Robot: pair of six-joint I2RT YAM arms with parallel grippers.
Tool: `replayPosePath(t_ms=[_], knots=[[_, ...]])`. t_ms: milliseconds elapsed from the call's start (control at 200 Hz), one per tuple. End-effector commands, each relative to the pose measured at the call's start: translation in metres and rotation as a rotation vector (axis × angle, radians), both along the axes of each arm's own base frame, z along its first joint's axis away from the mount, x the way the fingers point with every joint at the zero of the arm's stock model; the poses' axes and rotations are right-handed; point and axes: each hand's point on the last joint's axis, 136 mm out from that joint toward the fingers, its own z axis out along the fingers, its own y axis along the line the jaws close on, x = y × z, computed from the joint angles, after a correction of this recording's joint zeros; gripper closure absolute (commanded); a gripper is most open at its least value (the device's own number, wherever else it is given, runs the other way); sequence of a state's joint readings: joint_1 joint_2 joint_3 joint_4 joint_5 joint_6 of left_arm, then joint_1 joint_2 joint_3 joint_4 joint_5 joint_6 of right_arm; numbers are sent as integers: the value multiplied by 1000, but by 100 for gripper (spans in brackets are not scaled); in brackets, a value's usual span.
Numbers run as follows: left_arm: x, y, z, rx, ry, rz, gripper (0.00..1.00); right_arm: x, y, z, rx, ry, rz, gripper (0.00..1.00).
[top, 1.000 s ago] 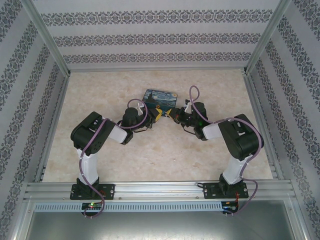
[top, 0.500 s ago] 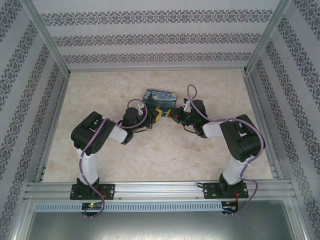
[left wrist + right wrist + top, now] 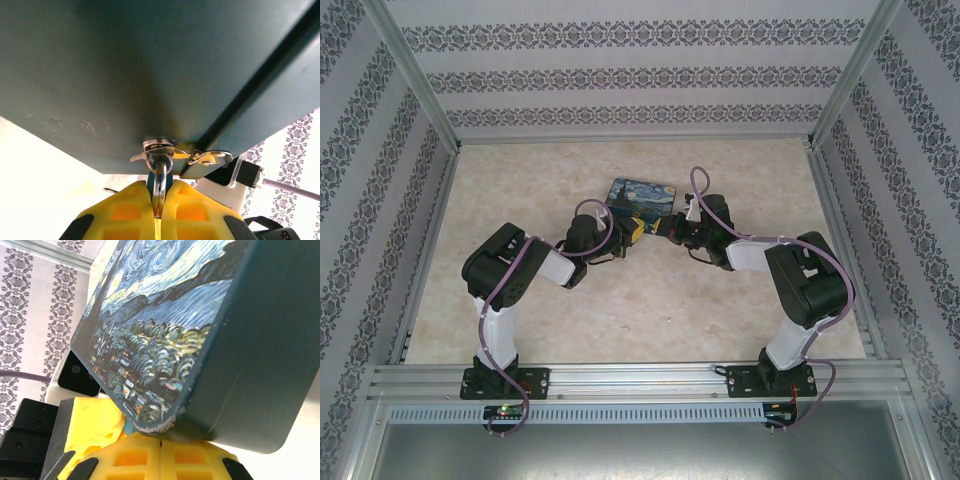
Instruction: Unlock the padlock with the key
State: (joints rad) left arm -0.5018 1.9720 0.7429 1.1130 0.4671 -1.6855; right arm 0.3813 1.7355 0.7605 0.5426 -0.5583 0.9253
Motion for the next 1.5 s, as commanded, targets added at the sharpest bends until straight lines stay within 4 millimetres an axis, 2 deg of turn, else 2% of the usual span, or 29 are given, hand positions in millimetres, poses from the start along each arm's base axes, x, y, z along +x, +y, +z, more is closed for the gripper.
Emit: replayPosePath(t_ms=[0,155,385,580,739,1069,1159,1364,1494], knots=[[-27,-34,24,-52,-41,-178,100,5,22,44,118,-73,50,100],[-28,-34,26,-43,-46,-179,100,11,25,53,223,11,17,100],[-28,-34,28,-46,-51,-179,100,14,28,48,299,123,-6,100],[-28,-34,29,-43,-55,-182,100,18,20,39,324,191,-50,100],[-29,-34,30,-44,-63,-187,100,28,13,43,383,198,-74,100],[-31,-35,37,-51,-73,-200,100,34,7,38,368,204,-81,100],[-30,-37,39,-53,-76,-204,100,33,10,38,369,206,-73,100],[-31,-42,35,-37,-73,-224,100,29,37,46,358,191,2,100],[-31,-38,21,-16,-49,-203,100,29,32,42,337,185,-2,100]])
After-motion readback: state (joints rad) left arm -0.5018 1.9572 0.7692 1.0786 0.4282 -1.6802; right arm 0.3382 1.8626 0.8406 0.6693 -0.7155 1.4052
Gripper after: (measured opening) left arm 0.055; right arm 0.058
